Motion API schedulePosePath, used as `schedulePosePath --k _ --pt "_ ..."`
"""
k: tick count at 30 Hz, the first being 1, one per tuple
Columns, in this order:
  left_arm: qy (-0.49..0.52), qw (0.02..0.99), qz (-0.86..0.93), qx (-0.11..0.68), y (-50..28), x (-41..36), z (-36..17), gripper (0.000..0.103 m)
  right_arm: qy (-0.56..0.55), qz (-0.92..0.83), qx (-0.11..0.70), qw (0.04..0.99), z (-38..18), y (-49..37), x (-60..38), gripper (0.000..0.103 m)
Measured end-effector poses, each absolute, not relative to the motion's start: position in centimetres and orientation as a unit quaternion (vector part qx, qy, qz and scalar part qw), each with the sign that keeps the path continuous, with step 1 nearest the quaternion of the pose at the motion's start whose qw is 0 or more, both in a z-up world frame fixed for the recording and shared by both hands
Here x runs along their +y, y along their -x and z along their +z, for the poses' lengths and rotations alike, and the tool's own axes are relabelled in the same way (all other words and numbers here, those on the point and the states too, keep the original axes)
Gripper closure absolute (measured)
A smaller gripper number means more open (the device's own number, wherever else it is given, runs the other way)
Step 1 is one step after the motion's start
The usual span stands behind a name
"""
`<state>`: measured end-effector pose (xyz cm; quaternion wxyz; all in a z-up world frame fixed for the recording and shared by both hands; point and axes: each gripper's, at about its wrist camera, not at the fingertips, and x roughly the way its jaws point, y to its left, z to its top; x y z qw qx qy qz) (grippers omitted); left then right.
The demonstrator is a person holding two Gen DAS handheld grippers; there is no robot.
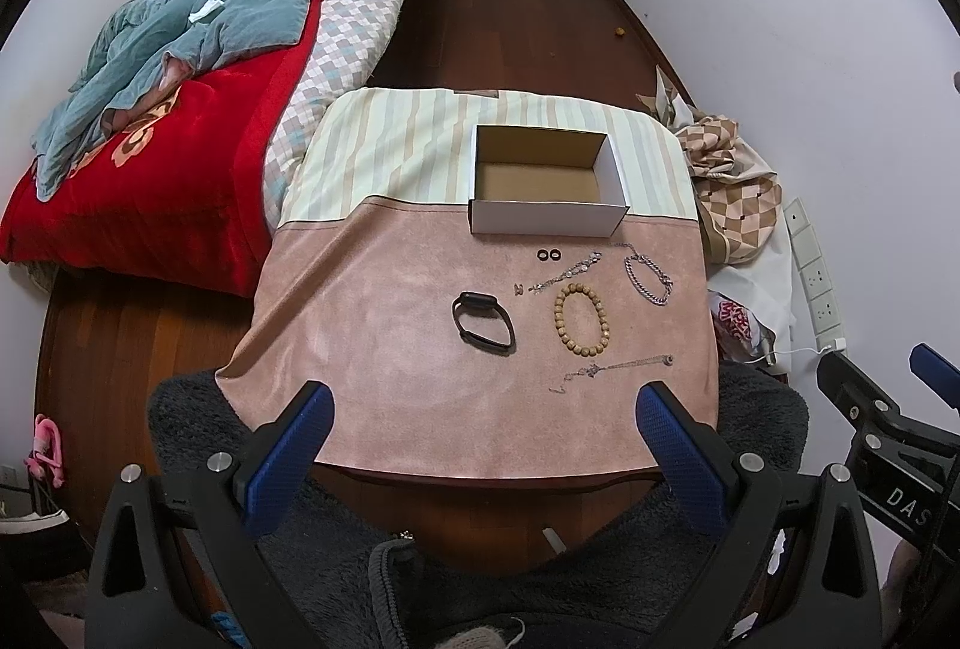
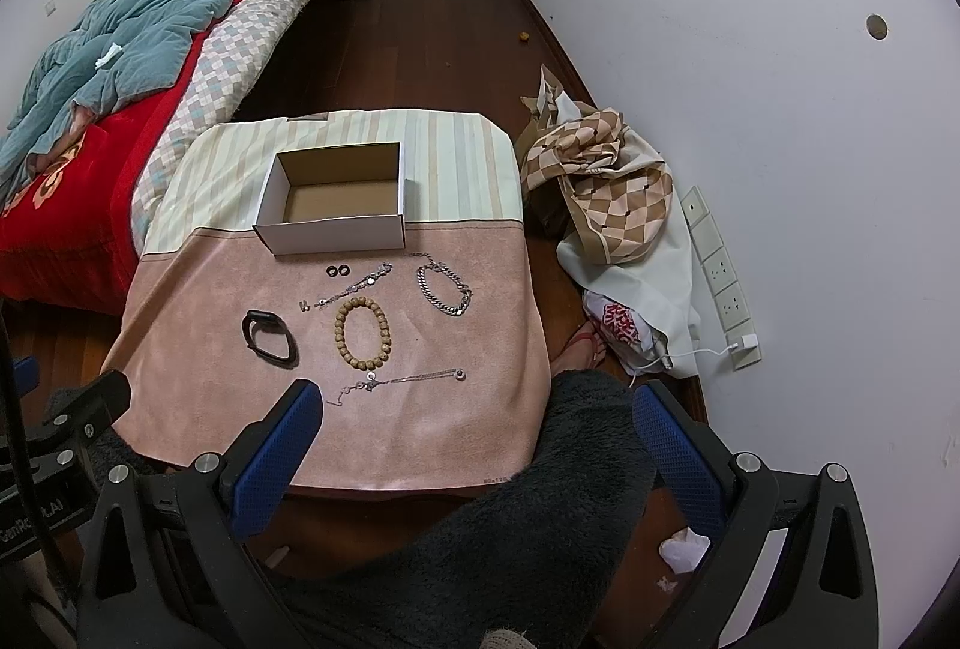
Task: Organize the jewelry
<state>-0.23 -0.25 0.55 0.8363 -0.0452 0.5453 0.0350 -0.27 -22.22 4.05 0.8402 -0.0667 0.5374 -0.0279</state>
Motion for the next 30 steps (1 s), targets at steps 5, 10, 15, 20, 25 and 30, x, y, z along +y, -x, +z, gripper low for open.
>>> schedulePosePath --k 5,10,15,20,25,30 --pt "0.036 0.844 0.055 0.533 -1.2 0.3 -0.8 0.000 0.067 -0.030 0.541 0.838 3.6 -0.5 -22.2 0.000" --pt "0.023 0.841 0.097 0.531 -4.3 2.1 -4.3 0.000 0.054 -0.024 0.549 0.834 0.9 -3.1 -22.1 0.000" --pt "0.008 0.814 0.120 0.568 -7.5 3.6 -9.5 0.000 0.043 -0.006 0.577 0.816 -5.1 -6.8 -21.1 0.001" --pt "0.006 0.784 0.114 0.610 -10.0 4.2 -15.2 0.000 0.038 0.003 0.607 0.794 -12.1 -10.3 -19.7 0.015" --pt "0.010 0.759 0.111 0.642 -11.5 4.7 -19.8 0.001 0.026 0.011 0.640 0.768 -18.5 -12.5 -18.5 0.025" --pt "0.028 0.749 0.095 0.655 -11.9 5.0 -22.5 0.003 0.015 0.010 0.667 0.745 -22.4 -13.4 -18.1 0.029"
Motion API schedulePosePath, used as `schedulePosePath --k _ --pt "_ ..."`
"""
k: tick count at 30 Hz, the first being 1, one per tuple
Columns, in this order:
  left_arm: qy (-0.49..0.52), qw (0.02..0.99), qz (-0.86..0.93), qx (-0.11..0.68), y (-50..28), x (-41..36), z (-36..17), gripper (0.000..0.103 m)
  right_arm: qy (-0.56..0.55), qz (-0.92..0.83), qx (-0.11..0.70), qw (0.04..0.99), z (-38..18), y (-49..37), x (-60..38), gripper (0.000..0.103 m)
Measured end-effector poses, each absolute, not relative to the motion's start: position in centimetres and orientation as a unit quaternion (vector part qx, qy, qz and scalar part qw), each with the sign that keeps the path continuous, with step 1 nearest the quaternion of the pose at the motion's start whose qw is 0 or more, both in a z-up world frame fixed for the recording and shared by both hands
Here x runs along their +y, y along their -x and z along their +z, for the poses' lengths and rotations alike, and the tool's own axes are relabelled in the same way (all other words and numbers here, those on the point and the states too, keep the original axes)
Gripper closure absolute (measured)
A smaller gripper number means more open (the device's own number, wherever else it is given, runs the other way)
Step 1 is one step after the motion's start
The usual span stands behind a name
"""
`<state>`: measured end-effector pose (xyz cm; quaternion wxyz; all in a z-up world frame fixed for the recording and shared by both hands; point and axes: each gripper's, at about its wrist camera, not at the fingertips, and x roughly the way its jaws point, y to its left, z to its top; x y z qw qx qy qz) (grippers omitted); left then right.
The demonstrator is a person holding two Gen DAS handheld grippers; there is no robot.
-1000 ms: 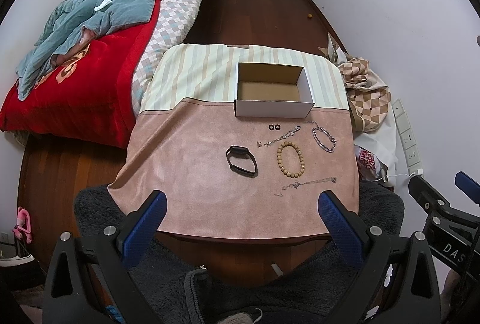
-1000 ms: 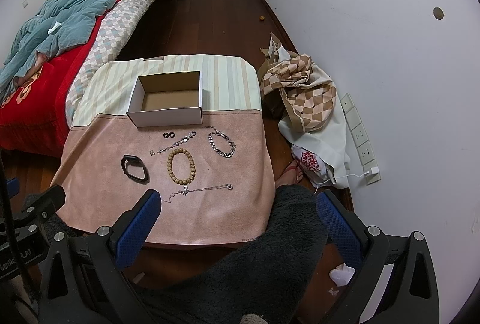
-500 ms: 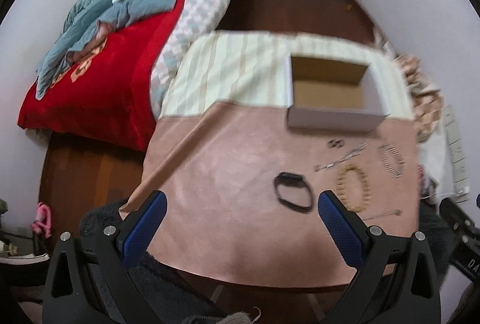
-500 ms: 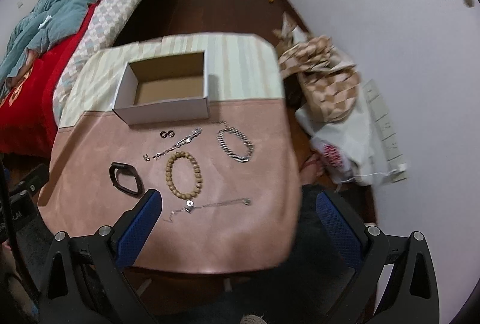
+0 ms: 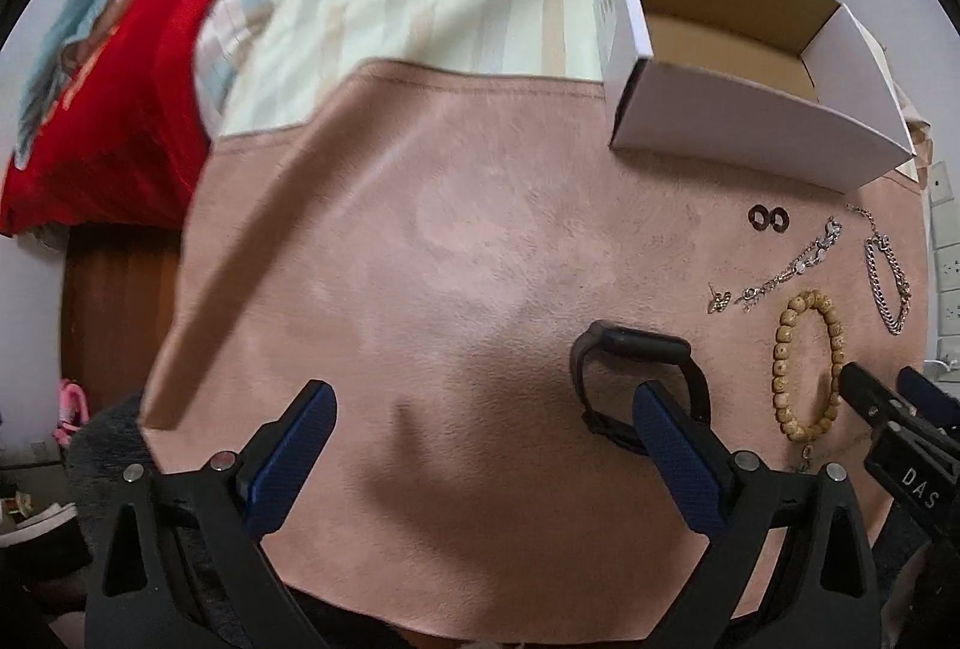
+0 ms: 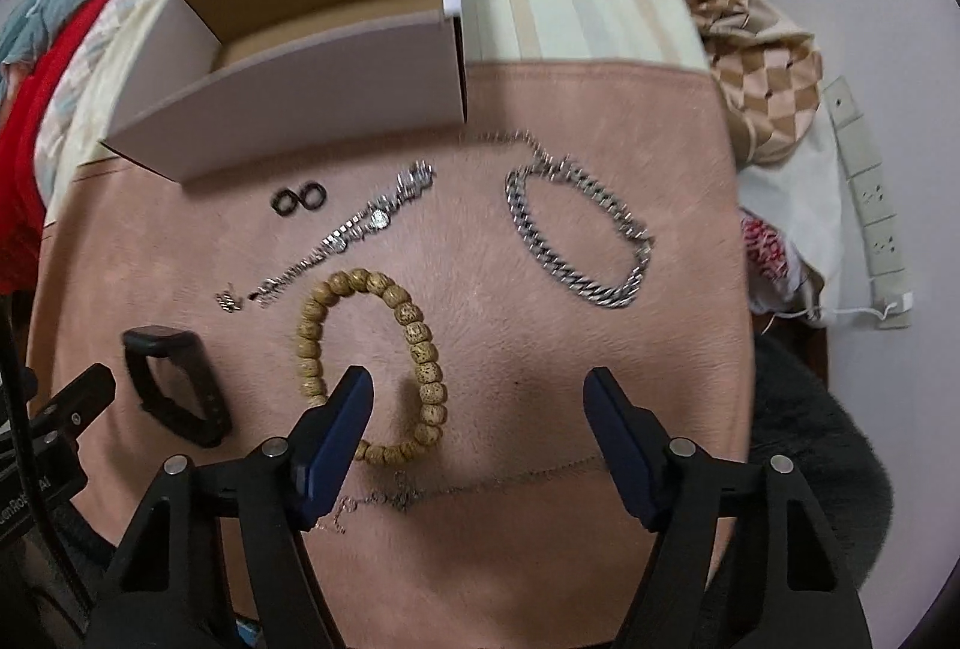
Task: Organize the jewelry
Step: 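Grasp the wooden bead bracelet with the right tool while the left tool grasps the black watch band, then carry the bead bracelet and watch band with both tools over the white box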
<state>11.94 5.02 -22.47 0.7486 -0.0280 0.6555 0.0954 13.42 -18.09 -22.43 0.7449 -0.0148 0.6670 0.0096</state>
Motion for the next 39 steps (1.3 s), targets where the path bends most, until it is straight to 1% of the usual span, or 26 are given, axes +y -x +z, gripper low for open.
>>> schedulePosePath --k 1,3,4,5,6,7,9,10,11,12,13,14,15,16,17,18,22,25,34,39 --pt "0.031 0.747 0.092 0.658 -12.0 5.0 -22.9 0.003 0.014 0.011 0.669 0.743 -22.8 -13.4 -18.0 0.029" --pt "0.038 0.743 0.083 0.663 -12.0 4.9 -23.7 0.013 0.014 0.012 0.673 0.739 -23.5 -13.4 -17.9 0.030" --pt "0.043 0.740 0.078 0.667 -12.0 4.8 -24.1 0.026 0.012 0.013 0.675 0.737 -23.8 -13.4 -17.9 0.031" --pt "0.049 0.736 0.071 0.672 -12.0 4.7 -24.6 0.035 0.012 0.014 0.678 0.735 -23.9 -13.3 -18.0 0.032" --pt "0.054 0.731 0.065 0.677 -12.0 4.6 -25.1 0.039 0.014 0.014 0.679 0.734 -24.2 -13.3 -17.9 0.032" --pt "0.057 0.729 0.061 0.680 -12.1 4.5 -25.4 0.049 0.013 0.015 0.681 0.732 -24.3 -13.4 -17.9 0.034" --pt "0.060 0.737 0.054 0.671 -11.9 4.4 -25.5 0.056 0.015 0.015 0.683 0.730 -24.5 -13.3 -17.8 0.036" --pt "0.056 0.741 0.052 0.668 -11.9 4.2 -25.5 0.064 0.017 0.017 0.683 0.730 -24.3 -13.2 -17.9 0.037" --pt "0.054 0.743 0.050 0.665 -11.9 4.1 -25.5 0.076 0.018 0.017 0.682 0.731 -24.4 -13.3 -18.0 0.037" --pt "0.055 0.745 0.047 0.663 -11.9 4.1 -25.4 0.082 0.018 0.017 0.681 0.731 -24.4 -13.3 -18.1 0.038" --pt "0.059 0.746 0.042 0.662 -11.9 3.9 -25.3 0.092 0.021 0.015 0.680 0.733 -24.4 -13.3 -18.2 0.043" --pt "0.059 0.747 0.040 0.661 -11.8 3.9 -25.3 0.096 0.025 0.014 0.677 0.736 -24.3 -13.3 -18.1 0.050" --pt "0.056 0.749 0.041 0.659 -11.7 3.8 -25.1 0.097 0.029 0.013 0.673 0.739 -24.2 -13.3 -18.1 0.055" --pt "0.052 0.753 0.041 0.655 -11.6 3.7 -25.1 0.098 0.030 0.015 0.668 0.743 -24.1 -13.3 -18.0 0.066" --pt "0.049 0.755 0.041 0.653 -11.5 3.7 -25.0 0.099 0.032 0.017 0.665 0.746 -24.0 -13.2 -17.8 0.083" --pt "0.048 0.756 0.040 0.652 -11.5 3.5 -24.8 0.099 0.033 0.020 0.663 0.748 -23.9 -13.2 -17.6 0.095" --pt "0.045 0.768 0.033 0.638 -11.1 3.2 -23.9 0.101 0.010 0.035 0.661 0.749 -23.5 -13.0 -17.7 0.094" --pt "0.042 0.779 0.025 0.626 -10.7 3.1 -22.2 0.101 -0.011 0.046 0.649 0.759 -22.3 -12.7 -17.9 0.094" --pt "0.060 0.805 0.002 0.590 -11.9 3.3 -16.7 0.101 -0.038 0.085 0.599 0.796 -15.9 -12.2 -16.3 0.094" --pt "0.066 0.822 -0.011 0.566 -14.5 2.9 -13.5 0.101 -0.049 0.104 0.560 0.821 -11.2 -14.0 -16.3 0.094"
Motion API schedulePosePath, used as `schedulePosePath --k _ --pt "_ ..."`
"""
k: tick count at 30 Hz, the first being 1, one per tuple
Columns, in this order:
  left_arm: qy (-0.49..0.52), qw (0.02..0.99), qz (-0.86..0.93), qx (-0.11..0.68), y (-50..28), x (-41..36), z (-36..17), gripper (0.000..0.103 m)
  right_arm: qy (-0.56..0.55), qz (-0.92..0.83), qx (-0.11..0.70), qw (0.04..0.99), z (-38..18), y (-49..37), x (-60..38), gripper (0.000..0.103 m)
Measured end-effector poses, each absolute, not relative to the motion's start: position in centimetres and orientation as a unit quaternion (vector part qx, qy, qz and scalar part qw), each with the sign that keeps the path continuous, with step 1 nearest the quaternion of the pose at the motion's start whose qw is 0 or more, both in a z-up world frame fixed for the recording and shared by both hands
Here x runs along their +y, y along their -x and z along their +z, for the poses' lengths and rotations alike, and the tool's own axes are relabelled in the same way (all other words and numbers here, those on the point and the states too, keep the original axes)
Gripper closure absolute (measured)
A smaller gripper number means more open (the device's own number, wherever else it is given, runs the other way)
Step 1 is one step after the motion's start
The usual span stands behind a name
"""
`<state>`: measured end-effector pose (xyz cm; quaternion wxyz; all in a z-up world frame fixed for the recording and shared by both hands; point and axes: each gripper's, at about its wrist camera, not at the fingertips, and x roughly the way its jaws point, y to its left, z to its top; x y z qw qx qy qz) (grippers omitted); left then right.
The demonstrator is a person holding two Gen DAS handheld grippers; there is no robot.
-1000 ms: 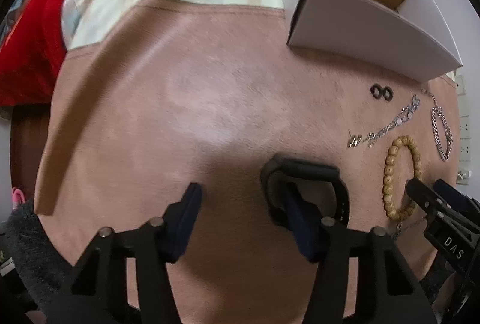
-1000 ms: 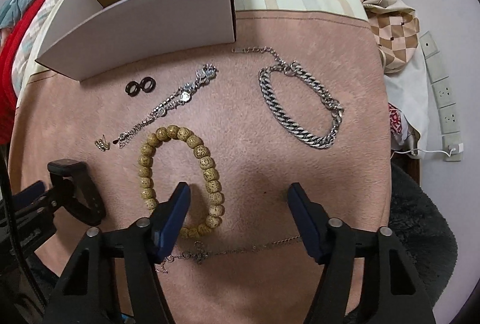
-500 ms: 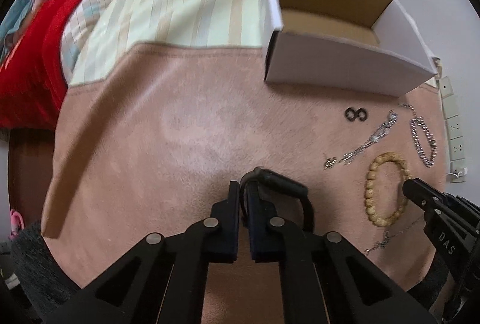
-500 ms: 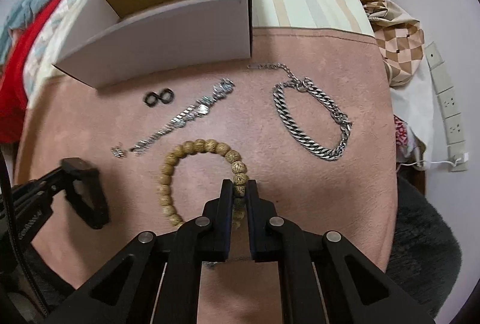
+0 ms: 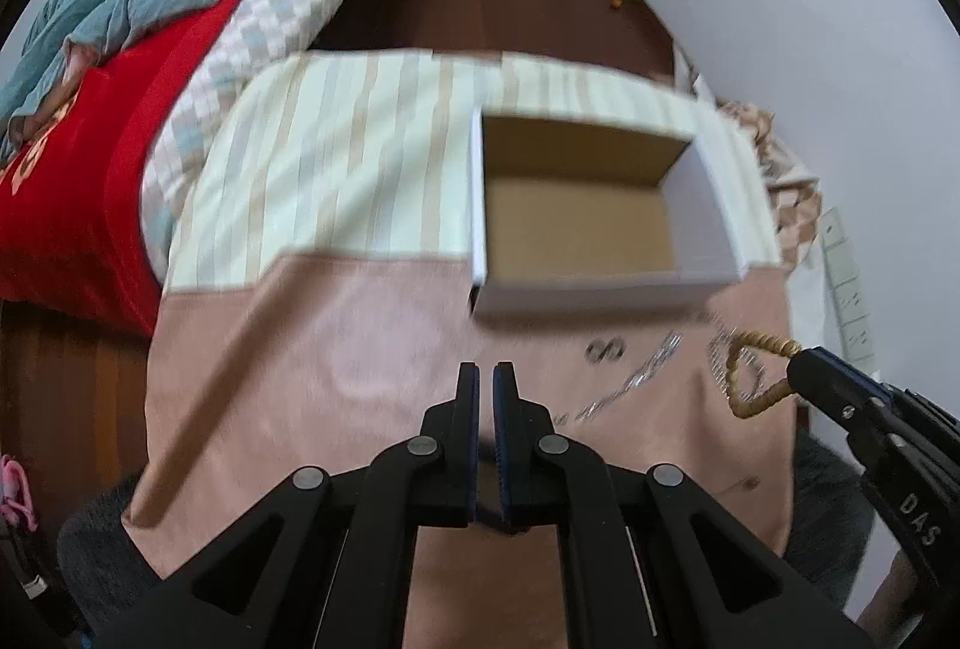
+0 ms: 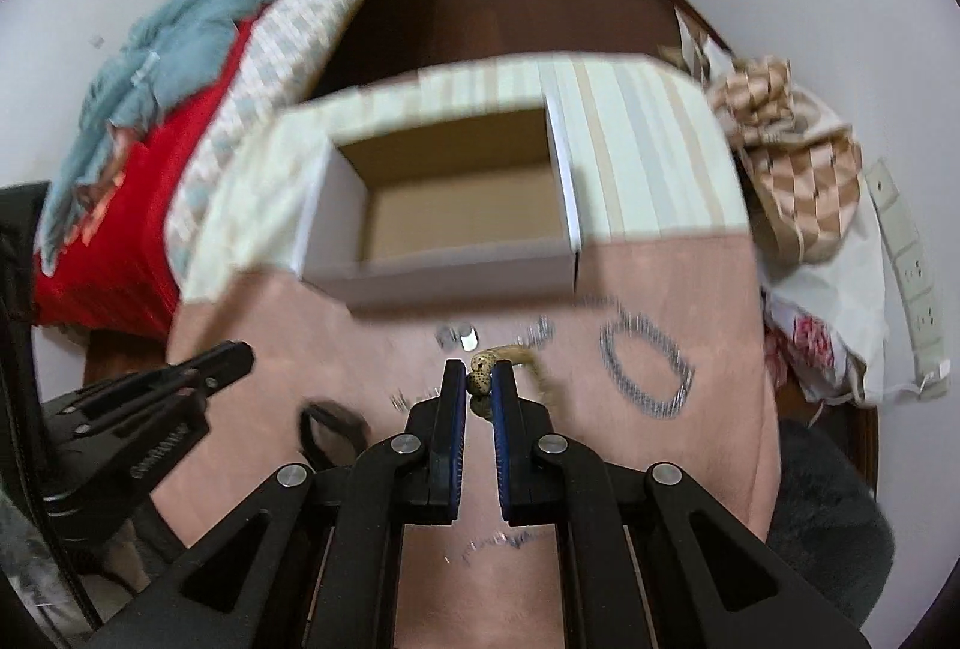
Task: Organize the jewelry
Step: 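Carry the bead bracelet and watch band with both tools over the white box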
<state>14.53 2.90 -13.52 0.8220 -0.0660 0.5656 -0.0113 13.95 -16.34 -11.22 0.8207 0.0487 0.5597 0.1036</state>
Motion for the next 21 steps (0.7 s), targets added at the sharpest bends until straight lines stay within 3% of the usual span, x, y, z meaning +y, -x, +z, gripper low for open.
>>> schedulePosePath --k 3,7,9,11,12,17,21 --pt "0.083 0.829 -0.016 0.553 -15.8 3.9 -11.9 0.101 -0.052 0.111 0.539 0.833 -8.4 -15.4 -16.3 0.094" --pt "0.103 0.811 -0.015 0.575 -15.7 5.2 -12.7 0.091 -0.049 0.121 0.522 0.843 -6.1 -16.9 -16.1 0.094" --pt "0.112 0.796 -0.013 0.594 -14.9 5.8 -14.4 0.080 -0.050 0.122 0.520 0.844 -6.0 -17.2 -16.1 0.094" --pt "0.122 0.780 0.003 0.614 -13.9 6.4 -16.6 0.059 -0.052 0.119 0.522 0.843 -6.7 -17.0 -16.1 0.094" --pt "0.130 0.771 0.009 0.623 -13.4 6.7 -17.6 0.056 -0.054 0.118 0.524 0.842 -7.1 -16.8 -16.2 0.094" --pt "0.169 0.738 0.023 0.653 -11.6 7.1 -22.5 0.056 -0.059 0.109 0.545 0.829 -10.1 -14.8 -16.5 0.094" --pt "0.140 0.740 0.022 0.658 -11.8 5.5 -24.3 0.056 -0.062 0.099 0.560 0.820 -12.2 -13.4 -17.0 0.094"
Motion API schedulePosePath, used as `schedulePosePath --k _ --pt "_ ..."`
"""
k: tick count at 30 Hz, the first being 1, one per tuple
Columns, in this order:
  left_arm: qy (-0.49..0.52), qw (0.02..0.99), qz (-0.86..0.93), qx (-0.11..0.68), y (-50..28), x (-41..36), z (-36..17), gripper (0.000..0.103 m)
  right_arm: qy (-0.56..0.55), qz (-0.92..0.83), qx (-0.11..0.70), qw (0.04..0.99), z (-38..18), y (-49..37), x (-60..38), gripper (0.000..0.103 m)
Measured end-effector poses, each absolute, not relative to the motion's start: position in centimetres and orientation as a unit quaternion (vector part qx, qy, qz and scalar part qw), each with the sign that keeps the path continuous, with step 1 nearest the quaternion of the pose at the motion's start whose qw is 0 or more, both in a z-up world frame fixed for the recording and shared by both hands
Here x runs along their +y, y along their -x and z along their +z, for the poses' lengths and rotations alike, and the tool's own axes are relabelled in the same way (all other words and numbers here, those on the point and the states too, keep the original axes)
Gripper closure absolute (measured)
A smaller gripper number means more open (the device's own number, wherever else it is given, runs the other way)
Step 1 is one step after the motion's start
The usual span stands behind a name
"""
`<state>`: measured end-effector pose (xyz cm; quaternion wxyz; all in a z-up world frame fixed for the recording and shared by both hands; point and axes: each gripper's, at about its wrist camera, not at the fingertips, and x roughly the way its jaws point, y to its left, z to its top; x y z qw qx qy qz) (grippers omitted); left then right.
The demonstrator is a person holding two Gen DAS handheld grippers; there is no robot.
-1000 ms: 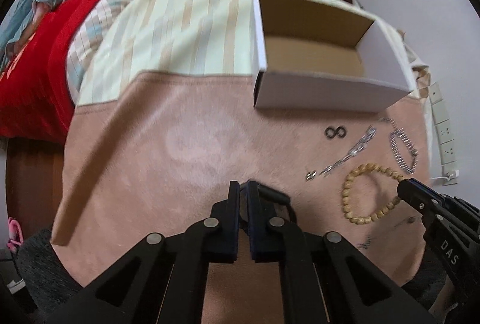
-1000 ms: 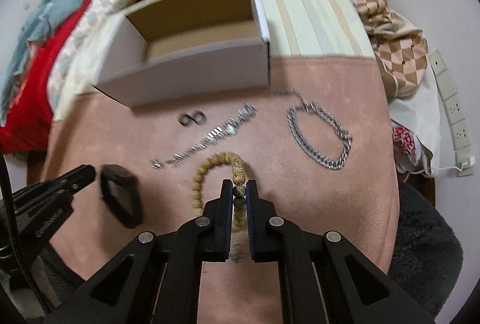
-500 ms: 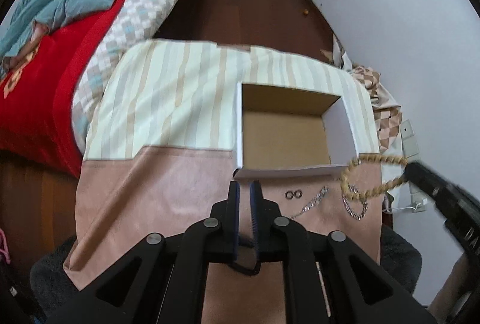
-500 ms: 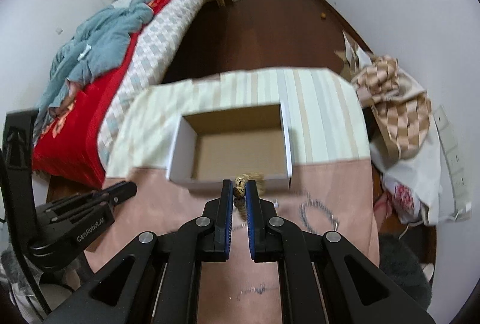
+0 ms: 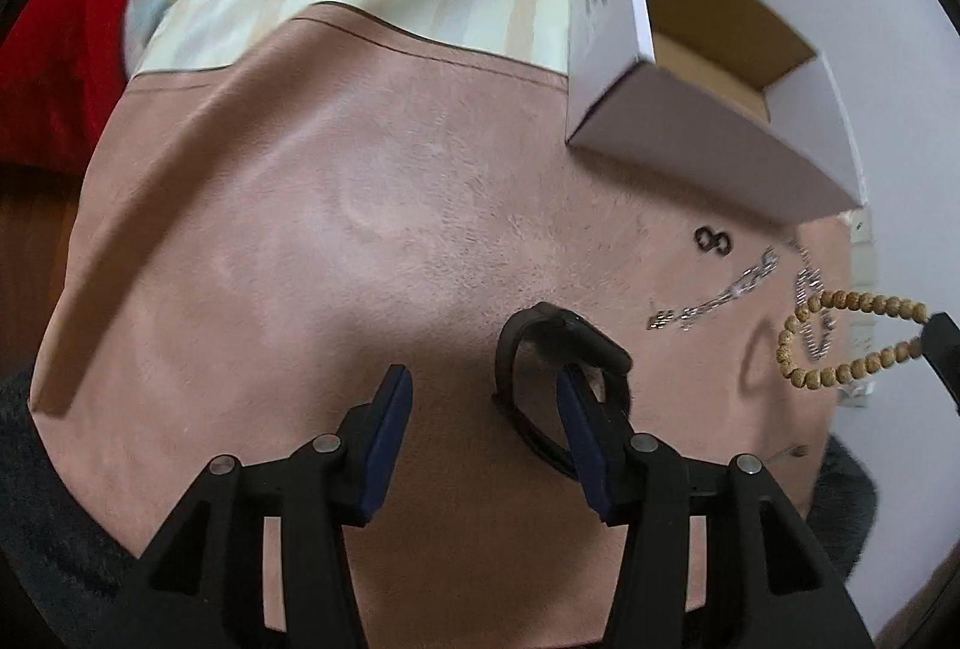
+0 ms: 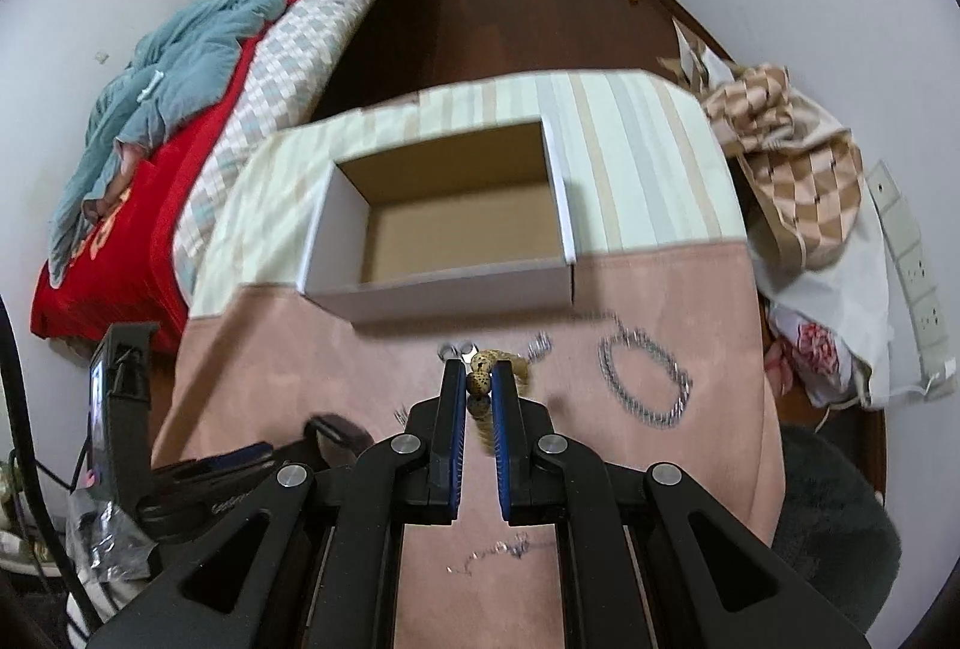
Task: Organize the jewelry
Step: 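Carry the bead bracelet and watch band with both tools over the white box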
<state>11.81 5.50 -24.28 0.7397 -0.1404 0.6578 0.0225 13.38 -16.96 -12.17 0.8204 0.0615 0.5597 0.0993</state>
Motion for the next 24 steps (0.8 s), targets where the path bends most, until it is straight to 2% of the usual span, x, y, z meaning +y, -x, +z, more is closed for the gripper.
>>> schedulePosePath --k 4,5,7,10,14,24 --pt "0.088 0.756 0.022 0.649 -12.3 3.8 -24.9 0.061 -0.062 0.087 0.569 0.815 -13.6 -12.4 -17.6 0.094" --pt "0.073 0.764 0.022 0.641 -12.3 3.4 -24.9 0.075 -0.061 0.084 0.571 0.815 -13.8 -12.3 -17.8 0.094" --pt "0.040 0.780 0.026 0.623 -12.3 2.5 -24.9 0.098 -0.059 0.080 0.573 0.814 -14.1 -12.0 -18.0 0.094" --pt "0.015 0.792 0.022 0.610 -12.1 1.5 -24.9 0.101 -0.057 0.076 0.574 0.813 -14.4 -11.9 -18.2 0.094" --pt "0.037 0.794 0.011 0.607 -11.9 1.3 -24.0 0.101 -0.060 0.077 0.572 0.814 -14.3 -11.9 -18.3 0.094" --pt "0.082 0.830 -0.037 0.550 -14.1 2.0 -14.3 0.101 -0.083 0.112 0.536 0.832 -9.4 -14.2 -18.0 0.094"
